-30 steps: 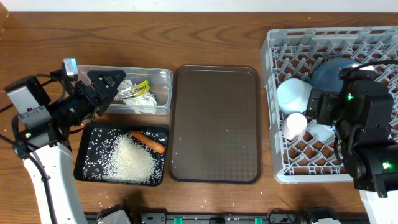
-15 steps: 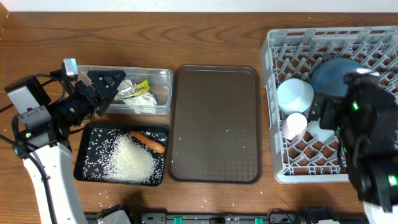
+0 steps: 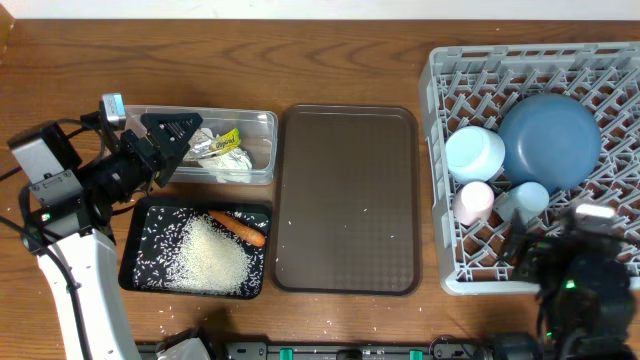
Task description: Sort waste into correct bins and load items into the dishwasher rack
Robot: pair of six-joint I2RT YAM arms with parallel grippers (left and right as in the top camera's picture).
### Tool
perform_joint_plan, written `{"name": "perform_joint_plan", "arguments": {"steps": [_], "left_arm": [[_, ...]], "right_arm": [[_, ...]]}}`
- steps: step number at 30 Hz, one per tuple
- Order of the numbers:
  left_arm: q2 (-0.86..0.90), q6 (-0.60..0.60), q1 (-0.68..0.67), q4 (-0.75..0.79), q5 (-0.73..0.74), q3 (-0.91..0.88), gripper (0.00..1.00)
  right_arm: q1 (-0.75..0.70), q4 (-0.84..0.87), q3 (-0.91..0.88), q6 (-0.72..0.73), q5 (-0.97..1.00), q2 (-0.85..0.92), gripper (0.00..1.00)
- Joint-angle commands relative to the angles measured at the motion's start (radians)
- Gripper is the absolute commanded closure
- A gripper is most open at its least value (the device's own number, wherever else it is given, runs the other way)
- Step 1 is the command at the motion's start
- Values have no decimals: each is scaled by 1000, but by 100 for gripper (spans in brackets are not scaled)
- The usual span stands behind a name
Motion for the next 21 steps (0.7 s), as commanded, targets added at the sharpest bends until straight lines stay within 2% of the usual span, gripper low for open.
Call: {"name": "perform_joint_plan", "arguments": {"steps": [1,5,21], "left_arm": [[-6,-8,5,0,-2,9,1],[-6,-8,5,0,-2,9,1],[-6,-8,5,0,-2,9,1]], "right_arm": [[12,-37,-99,-9,9,-66,1],[12,-193,-149,-2,8,-128,1],[12,-179,-183,9,9,-271,1]]}}
